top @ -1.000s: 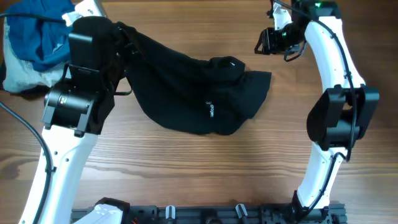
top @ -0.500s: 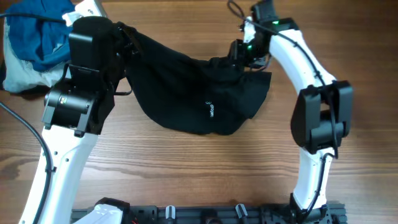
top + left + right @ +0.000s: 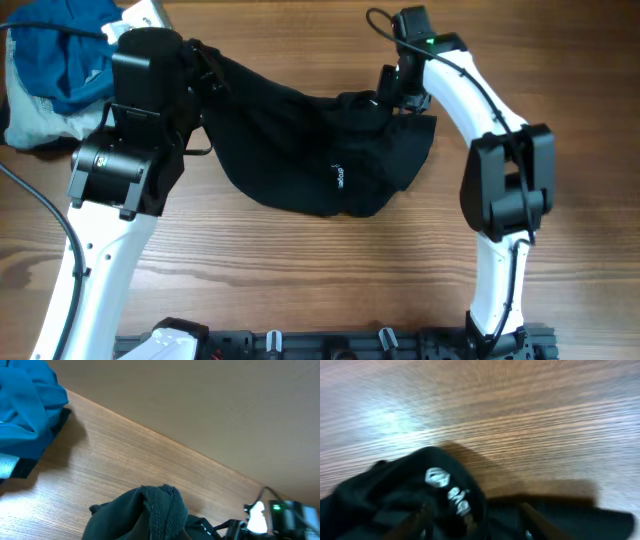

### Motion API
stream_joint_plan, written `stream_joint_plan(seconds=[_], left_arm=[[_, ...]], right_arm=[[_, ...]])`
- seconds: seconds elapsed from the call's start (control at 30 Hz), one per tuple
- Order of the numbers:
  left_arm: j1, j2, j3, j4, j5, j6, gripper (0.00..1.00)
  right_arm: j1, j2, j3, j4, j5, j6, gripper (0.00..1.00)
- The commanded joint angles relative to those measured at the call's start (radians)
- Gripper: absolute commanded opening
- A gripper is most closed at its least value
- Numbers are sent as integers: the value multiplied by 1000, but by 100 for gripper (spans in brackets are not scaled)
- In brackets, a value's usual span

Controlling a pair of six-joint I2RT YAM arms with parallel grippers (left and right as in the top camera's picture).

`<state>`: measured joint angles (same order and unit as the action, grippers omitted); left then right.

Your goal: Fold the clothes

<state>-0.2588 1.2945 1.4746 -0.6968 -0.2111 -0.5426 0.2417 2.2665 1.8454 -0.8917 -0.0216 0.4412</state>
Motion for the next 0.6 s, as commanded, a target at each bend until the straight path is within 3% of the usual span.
stream_joint_plan(seconds=[0.0, 0.23, 0.37, 0.5, 0.57], left_arm=[[8, -2, 17, 4, -3, 16, 4], [8, -2, 17, 5, -19, 15, 4], [9, -2, 17, 42, -83, 16, 4], [9, 3, 17, 232, -336, 16, 4], [21, 3, 17, 315, -370, 23, 4]], right_arm=[[-1, 64, -9, 30, -40, -21, 47], [-6, 65, -6, 76, -69, -25, 5], [-36, 11, 36, 36, -73, -51, 5], [-96, -134, 155, -43, -73, -138, 4], [-135, -218, 211, -79, -77, -194, 4]])
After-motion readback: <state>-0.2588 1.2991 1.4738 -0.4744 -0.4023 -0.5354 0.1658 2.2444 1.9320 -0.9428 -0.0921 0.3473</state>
